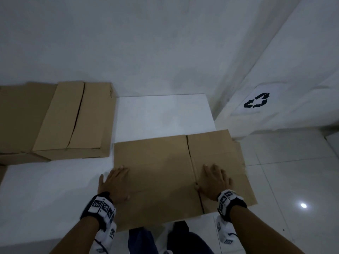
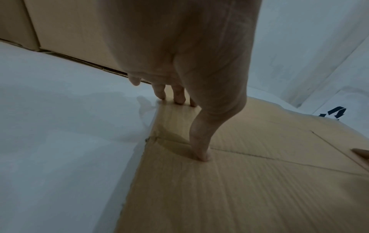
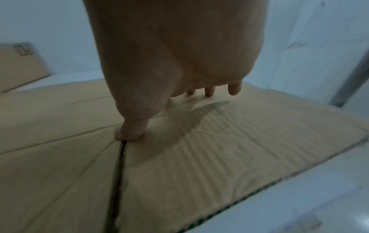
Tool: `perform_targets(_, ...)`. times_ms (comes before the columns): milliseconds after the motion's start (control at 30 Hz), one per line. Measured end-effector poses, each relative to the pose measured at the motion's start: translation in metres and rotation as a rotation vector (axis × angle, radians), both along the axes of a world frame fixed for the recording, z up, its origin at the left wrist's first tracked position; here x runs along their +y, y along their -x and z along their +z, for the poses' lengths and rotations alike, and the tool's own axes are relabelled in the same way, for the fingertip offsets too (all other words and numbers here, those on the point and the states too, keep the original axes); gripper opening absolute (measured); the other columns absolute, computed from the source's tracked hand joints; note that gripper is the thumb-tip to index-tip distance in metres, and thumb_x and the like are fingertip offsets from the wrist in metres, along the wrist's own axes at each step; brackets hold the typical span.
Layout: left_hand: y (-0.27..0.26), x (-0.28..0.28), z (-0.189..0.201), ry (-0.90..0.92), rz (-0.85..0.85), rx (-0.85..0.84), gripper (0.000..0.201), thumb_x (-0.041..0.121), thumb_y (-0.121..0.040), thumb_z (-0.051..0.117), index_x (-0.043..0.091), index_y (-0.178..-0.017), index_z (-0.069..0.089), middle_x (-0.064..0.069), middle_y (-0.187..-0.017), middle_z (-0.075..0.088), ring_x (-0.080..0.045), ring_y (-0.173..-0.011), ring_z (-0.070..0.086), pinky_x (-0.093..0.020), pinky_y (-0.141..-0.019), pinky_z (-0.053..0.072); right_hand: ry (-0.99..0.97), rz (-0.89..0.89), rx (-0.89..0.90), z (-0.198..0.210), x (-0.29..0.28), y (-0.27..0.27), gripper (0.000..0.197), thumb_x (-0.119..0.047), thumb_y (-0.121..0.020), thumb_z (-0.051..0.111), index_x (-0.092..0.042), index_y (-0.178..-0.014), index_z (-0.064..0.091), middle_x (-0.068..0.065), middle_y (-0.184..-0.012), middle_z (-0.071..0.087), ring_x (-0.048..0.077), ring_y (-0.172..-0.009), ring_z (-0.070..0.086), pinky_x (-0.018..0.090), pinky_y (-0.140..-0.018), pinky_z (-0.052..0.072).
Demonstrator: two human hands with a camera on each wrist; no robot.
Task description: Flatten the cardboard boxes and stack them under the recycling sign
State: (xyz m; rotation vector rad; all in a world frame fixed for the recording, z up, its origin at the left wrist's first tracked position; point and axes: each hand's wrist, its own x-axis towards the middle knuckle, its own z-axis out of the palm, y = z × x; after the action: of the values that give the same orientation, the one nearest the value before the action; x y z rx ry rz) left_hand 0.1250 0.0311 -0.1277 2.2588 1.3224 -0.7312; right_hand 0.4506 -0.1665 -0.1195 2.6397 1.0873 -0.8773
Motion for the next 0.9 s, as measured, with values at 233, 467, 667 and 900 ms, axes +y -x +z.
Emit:
perform_targets(233,-0.012,-0.006,0.000,0.028,0.084,0.017,0.103,0.046,-0.081,0.065,0.035,-0.152,-0.009,0.010,-0.161,-0.010,-0.024,-0.150,0.001,-0.053,-0.120,0.004,-0.008,0.054,0.053,0.014,-0.003,-0.023,0.087,-0.063,-0.077,0.060,-0.040,-0.147,0.014,0.001,-0.158,0.002,0.035,-0.144,0.009,0.059,-0.113,0.017)
perform_targets(467,-0.019,-0.013,0.003,0.056,0.212,-0.019,0.090,0.038,-0.089,0.059,0.039,-0.151,-0.006,0.010,-0.162,-0.006,-0.023,-0.150,0.004,-0.051,-0.120,0.004,0.046,-0.074,0.042,0.013,-0.016,-0.080,0.090,-0.060,-0.075,0.063,-0.043,-0.145,0.008,-0.003,-0.157,0.000,0.033,-0.144,0.009,0.060,-0.110,0.020)
perform_targets(667,-0.020,-0.013,0.000,0.102,0.273,0.014,0.087,0.058,-0.087,0.052,0.045,-0.149,-0.007,0.014,-0.161,-0.006,-0.023,-0.149,0.006,-0.052,-0.119,0.003,-0.014,-0.116,0.076,0.000,-0.021,-0.082,0.099,-0.063,-0.071,0.065,-0.047,-0.145,0.000,-0.002,-0.160,-0.007,0.033,-0.147,0.002,0.055,-0.116,0.015)
perform_targets(900,-0.022,-0.007,0.016,0.085,0.170,0.072,0.094,0.056,-0.084,0.056,0.040,-0.151,-0.008,0.015,-0.161,-0.006,-0.022,-0.147,0.015,-0.051,-0.118,0.009,-0.028,-0.126,0.092,0.010,-0.025,-0.079,0.097,-0.065,-0.069,0.065,-0.049,-0.144,0.005,-0.002,-0.160,-0.008,0.031,-0.147,0.001,0.054,-0.117,0.013)
